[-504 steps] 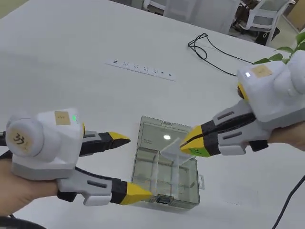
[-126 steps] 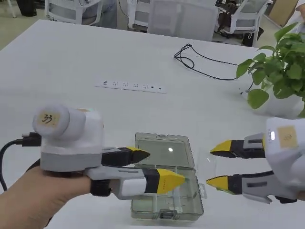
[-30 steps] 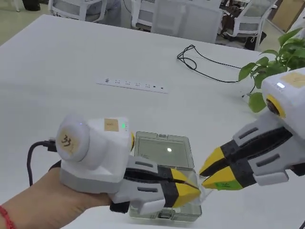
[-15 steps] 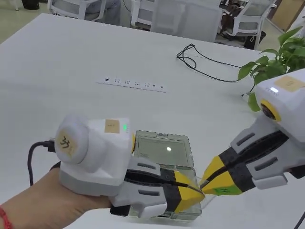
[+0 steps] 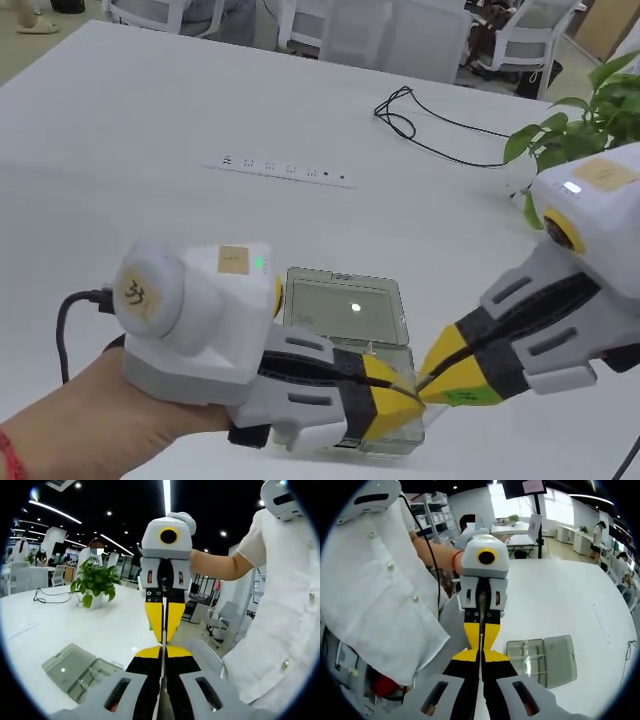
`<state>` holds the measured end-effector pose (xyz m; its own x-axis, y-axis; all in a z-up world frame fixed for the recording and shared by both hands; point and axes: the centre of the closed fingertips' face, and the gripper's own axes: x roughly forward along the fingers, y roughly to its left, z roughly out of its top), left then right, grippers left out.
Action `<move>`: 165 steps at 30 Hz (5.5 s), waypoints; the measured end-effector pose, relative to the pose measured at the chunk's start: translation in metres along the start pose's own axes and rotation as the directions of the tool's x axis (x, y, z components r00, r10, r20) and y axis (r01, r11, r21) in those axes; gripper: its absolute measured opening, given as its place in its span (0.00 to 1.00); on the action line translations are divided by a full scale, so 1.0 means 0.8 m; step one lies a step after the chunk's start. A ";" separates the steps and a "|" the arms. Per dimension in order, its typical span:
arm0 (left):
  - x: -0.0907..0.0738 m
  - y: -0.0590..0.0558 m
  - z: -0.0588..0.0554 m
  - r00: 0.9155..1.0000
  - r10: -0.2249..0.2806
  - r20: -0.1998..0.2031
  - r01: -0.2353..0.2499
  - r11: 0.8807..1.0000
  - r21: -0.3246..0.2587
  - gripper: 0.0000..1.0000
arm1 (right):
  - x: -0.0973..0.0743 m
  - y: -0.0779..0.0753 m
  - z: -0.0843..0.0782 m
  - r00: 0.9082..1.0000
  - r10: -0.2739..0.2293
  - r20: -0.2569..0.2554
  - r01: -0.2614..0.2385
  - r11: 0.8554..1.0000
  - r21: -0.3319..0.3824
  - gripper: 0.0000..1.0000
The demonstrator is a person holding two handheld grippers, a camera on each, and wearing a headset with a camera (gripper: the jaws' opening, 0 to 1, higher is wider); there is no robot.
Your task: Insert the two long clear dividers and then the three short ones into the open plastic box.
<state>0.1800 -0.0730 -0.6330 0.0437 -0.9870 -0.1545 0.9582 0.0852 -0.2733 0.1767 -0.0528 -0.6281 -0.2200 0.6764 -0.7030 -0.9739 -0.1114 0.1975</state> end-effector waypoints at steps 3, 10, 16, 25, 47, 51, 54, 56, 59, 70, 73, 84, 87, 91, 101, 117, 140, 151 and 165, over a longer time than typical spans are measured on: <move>-0.001 0.001 0.000 1.000 0.007 0.004 -0.007 1.000 -0.005 0.00 | 0.001 -0.001 0.001 1.000 -0.006 -0.002 0.006 1.000 -0.003 0.03; -0.003 0.002 -0.001 1.000 0.017 0.011 -0.016 1.000 -0.012 0.00 | 0.005 -0.001 0.003 1.000 -0.015 -0.007 0.015 1.000 -0.014 0.03; -0.004 0.002 0.000 1.000 0.020 0.023 -0.019 0.999 -0.031 0.00 | 0.005 -0.001 0.004 1.000 -0.015 -0.008 0.015 1.000 -0.017 0.03; -0.008 0.004 0.003 0.999 0.033 0.037 -0.032 0.999 -0.038 0.07 | 0.007 -0.004 0.005 1.000 -0.022 -0.017 0.022 0.999 -0.024 0.03; -0.033 0.020 -0.010 0.993 0.118 0.028 -0.116 0.992 -0.047 0.21 | 0.009 -0.016 0.006 0.999 -0.036 -0.035 0.035 0.999 -0.028 0.03; -0.040 0.025 -0.015 0.989 0.145 0.024 -0.144 0.988 -0.052 0.24 | 0.008 -0.021 0.002 0.998 -0.044 -0.042 0.043 0.999 -0.025 0.03; -0.046 0.029 -0.020 0.986 0.165 0.020 -0.164 0.985 -0.050 0.27 | 0.009 -0.024 0.002 0.998 -0.050 -0.048 0.049 0.999 -0.024 0.03; -0.050 0.032 -0.023 0.984 0.180 0.013 -0.179 0.982 -0.052 0.29 | 0.011 -0.028 -0.001 0.997 -0.054 -0.053 0.053 0.998 -0.022 0.03; -0.057 0.037 -0.028 0.979 0.202 0.008 -0.202 0.978 -0.048 0.32 | 0.012 -0.037 -0.006 0.996 -0.063 -0.062 0.062 0.998 -0.019 0.03; -0.077 0.058 -0.047 0.957 0.288 -0.022 -0.288 0.957 -0.020 0.51 | 0.020 -0.081 -0.029 0.987 -0.122 -0.107 0.121 0.993 -0.009 0.03; -0.081 0.063 -0.053 0.951 0.307 -0.026 -0.307 0.951 -0.019 0.57 | 0.025 -0.089 -0.034 0.985 -0.129 -0.113 0.129 0.992 -0.003 0.03; -0.089 0.080 -0.081 0.932 0.352 -0.081 -0.353 0.936 0.013 0.78 | 0.046 -0.118 -0.049 0.979 -0.156 -0.129 0.158 0.987 0.009 0.03; -0.090 0.083 -0.089 0.929 0.355 -0.101 -0.355 0.935 0.014 0.82 | 0.053 -0.127 -0.055 0.978 -0.164 -0.128 0.167 0.986 0.015 0.03; -0.092 0.087 -0.095 0.923 0.367 -0.113 -0.367 0.930 0.022 0.88 | 0.065 -0.139 -0.070 0.978 -0.171 -0.120 0.177 0.983 0.041 0.03; -0.094 0.095 -0.100 0.915 0.385 -0.116 -0.387 0.922 0.011 1.00 | 0.084 -0.155 -0.097 0.981 -0.170 -0.088 0.178 0.980 0.087 0.03; -0.092 0.095 -0.101 0.917 0.381 -0.114 -0.385 0.923 -0.010 0.99 | 0.091 -0.158 -0.107 0.981 -0.167 -0.100 0.174 0.982 0.076 0.03; -0.087 0.096 -0.105 0.922 0.366 -0.124 -0.371 0.928 -0.018 0.99 | 0.117 -0.153 -0.115 0.973 -0.165 -0.162 0.160 0.986 -0.041 0.03; -0.088 0.096 -0.107 0.923 0.362 -0.127 -0.368 0.930 -0.018 0.99 | 0.134 -0.156 -0.131 0.959 -0.154 -0.239 0.142 0.988 -0.066 0.03; -0.088 0.098 -0.110 0.924 0.361 -0.129 -0.367 0.930 -0.022 0.98 | 0.148 -0.159 -0.145 0.945 -0.151 -0.292 0.133 0.988 -0.081 0.03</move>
<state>0.2271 0.0151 -0.7268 0.3499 -0.8633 -0.3636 0.8689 0.4442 -0.2185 0.2681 -0.0431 -0.8155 -0.0769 0.4433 -0.8931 -0.9958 -0.0790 0.0465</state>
